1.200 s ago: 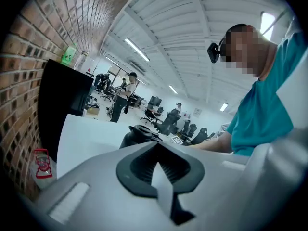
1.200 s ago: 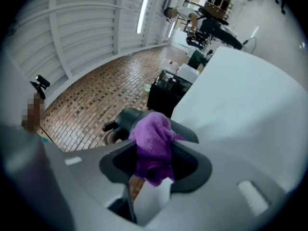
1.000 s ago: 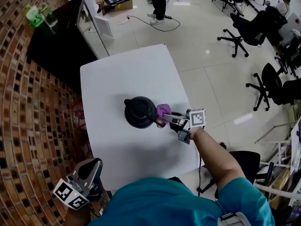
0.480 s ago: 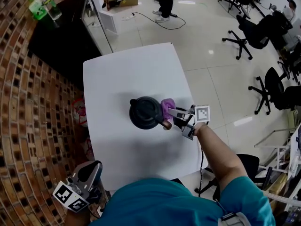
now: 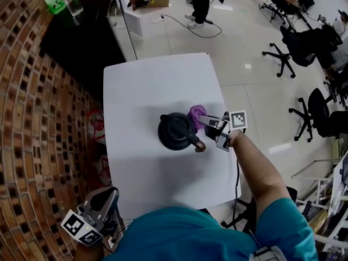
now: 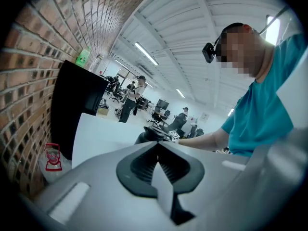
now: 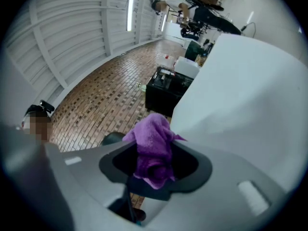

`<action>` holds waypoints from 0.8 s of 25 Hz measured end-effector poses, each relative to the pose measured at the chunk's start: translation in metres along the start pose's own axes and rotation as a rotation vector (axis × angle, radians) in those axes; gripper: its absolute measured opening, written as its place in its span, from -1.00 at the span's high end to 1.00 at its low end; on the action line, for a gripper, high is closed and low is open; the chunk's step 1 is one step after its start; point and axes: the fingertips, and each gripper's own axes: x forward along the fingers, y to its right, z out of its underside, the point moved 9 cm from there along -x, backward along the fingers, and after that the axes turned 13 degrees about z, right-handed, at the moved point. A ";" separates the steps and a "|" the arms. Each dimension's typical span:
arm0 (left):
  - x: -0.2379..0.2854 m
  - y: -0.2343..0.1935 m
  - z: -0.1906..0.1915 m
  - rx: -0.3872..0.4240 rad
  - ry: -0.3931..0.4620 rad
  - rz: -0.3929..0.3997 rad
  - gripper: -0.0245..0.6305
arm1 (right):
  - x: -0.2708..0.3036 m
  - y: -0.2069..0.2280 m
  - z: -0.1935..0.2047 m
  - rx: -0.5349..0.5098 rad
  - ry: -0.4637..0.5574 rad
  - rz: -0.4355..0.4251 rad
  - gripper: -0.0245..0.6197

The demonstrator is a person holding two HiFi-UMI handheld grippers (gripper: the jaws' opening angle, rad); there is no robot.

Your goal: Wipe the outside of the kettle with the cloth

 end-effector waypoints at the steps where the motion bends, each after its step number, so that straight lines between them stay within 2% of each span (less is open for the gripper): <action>1: -0.003 0.000 0.000 0.000 0.003 -0.005 0.93 | 0.003 0.000 -0.004 -0.004 -0.014 -0.002 0.37; 7: -0.019 -0.001 0.004 -0.003 0.017 -0.038 0.93 | 0.024 -0.006 -0.029 -0.039 -0.097 0.000 0.37; 12: -0.030 -0.003 0.008 -0.011 0.029 -0.057 0.93 | 0.051 -0.017 -0.051 -0.122 -0.212 0.021 0.37; 16: -0.040 -0.006 0.010 -0.019 0.045 -0.074 0.93 | 0.080 -0.032 -0.066 -0.198 -0.355 0.024 0.37; 20: -0.052 -0.008 0.014 -0.025 0.061 -0.094 0.93 | 0.115 -0.052 -0.075 -0.303 -0.556 0.018 0.37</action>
